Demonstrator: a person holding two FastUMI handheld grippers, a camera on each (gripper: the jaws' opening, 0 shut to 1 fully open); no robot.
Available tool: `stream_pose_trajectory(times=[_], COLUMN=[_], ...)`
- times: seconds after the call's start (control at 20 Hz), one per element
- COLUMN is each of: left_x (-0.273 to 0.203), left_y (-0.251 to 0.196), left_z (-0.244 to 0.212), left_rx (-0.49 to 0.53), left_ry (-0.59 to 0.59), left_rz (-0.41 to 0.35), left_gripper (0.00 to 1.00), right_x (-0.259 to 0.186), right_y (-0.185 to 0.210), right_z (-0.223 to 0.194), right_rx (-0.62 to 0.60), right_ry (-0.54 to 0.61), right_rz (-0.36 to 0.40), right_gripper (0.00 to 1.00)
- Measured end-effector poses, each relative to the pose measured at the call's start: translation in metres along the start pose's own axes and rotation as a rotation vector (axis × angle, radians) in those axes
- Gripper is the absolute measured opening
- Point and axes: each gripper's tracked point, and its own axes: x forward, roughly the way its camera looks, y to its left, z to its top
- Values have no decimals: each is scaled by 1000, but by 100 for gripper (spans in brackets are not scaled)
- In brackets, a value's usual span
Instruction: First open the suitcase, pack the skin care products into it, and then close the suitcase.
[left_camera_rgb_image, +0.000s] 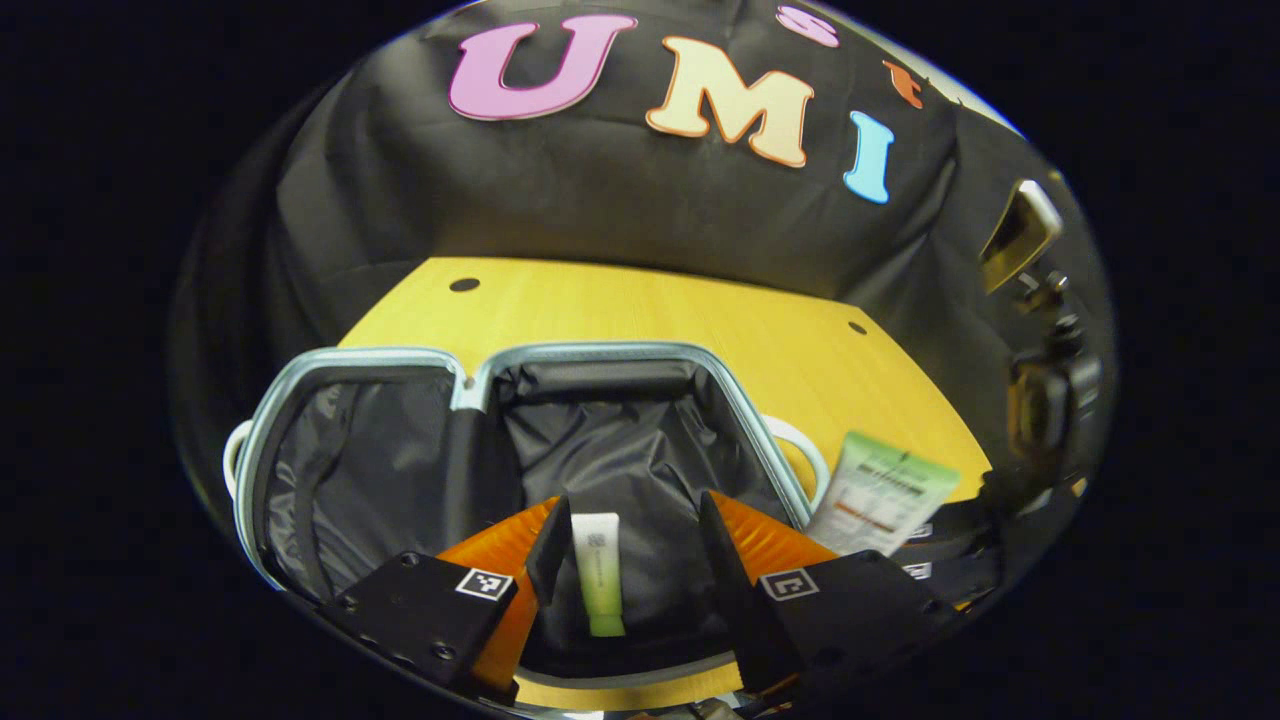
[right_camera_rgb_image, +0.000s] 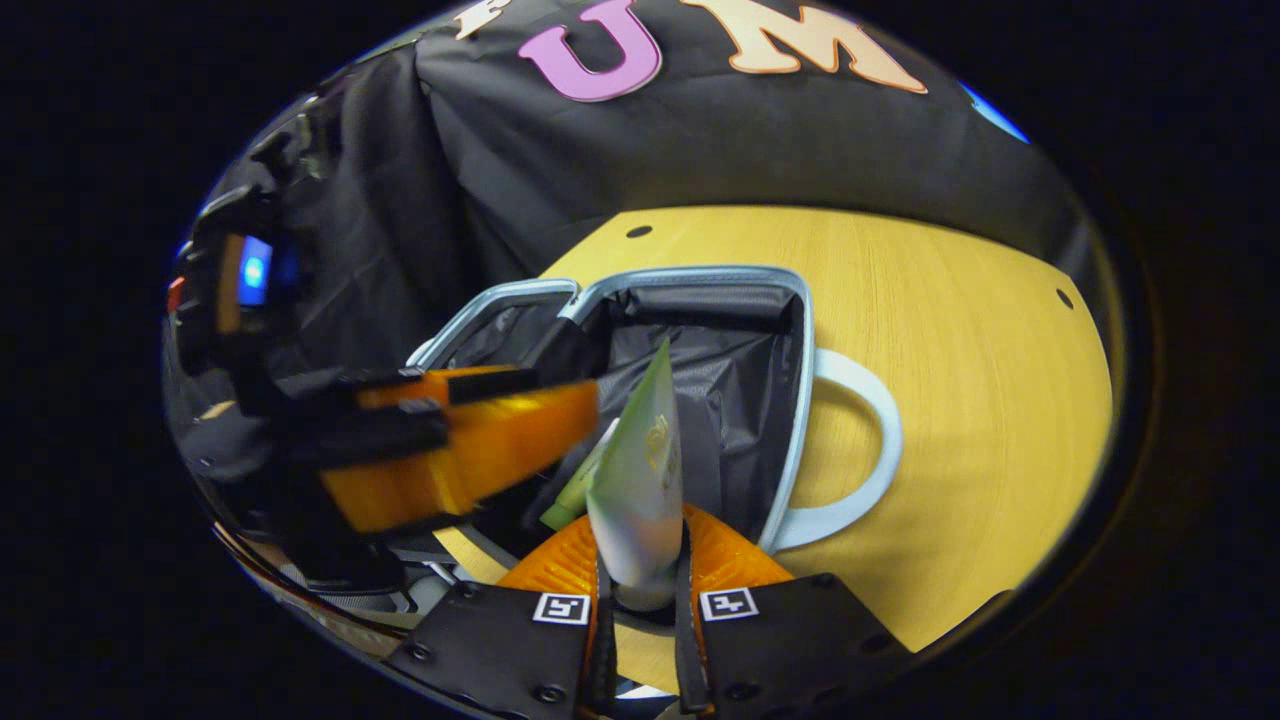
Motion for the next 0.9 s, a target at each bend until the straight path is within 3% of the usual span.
stream_pose_trajectory(times=[0.1, 0.3, 0.4, 0.5, 0.6, 0.7, 0.85, 0.9], left_x=[-10, -32, -43, -57, -69, -80, -89, -93], left_y=[24, 92, 126, 157, 189, 222, 259, 270], left_z=[17, 25, 28, 29, 31, 36, 39, 38], left_rx=[7, -14, -59, -108, -138, -141, -144, -153], left_ry=[-67, -78, -94, -111, -120, -130, -130, -125], left_rz=[34, 159, 216, 270, 322, 382, 452, 460], left_gripper=[75, 76, 76, 76, 76, 76, 76, 79], right_x=[15, 29, 33, 35, 33, 29, 8, 6], right_y=[-6, -5, -5, -7, -7, 1, 10, 11], right_z=[-7, -13, -10, -7, -2, 12, 46, 57], right_rx=[-23, -29, -10, 8, 16, 27, 10, 4], right_ry=[31, 59, 54, 55, 34, -20, -141, -184], right_rz=[-49, -87, -97, -100, -106, -70, -43, -40], right_gripper=[26, 29, 33, 28, 33, 46, 98, 92])
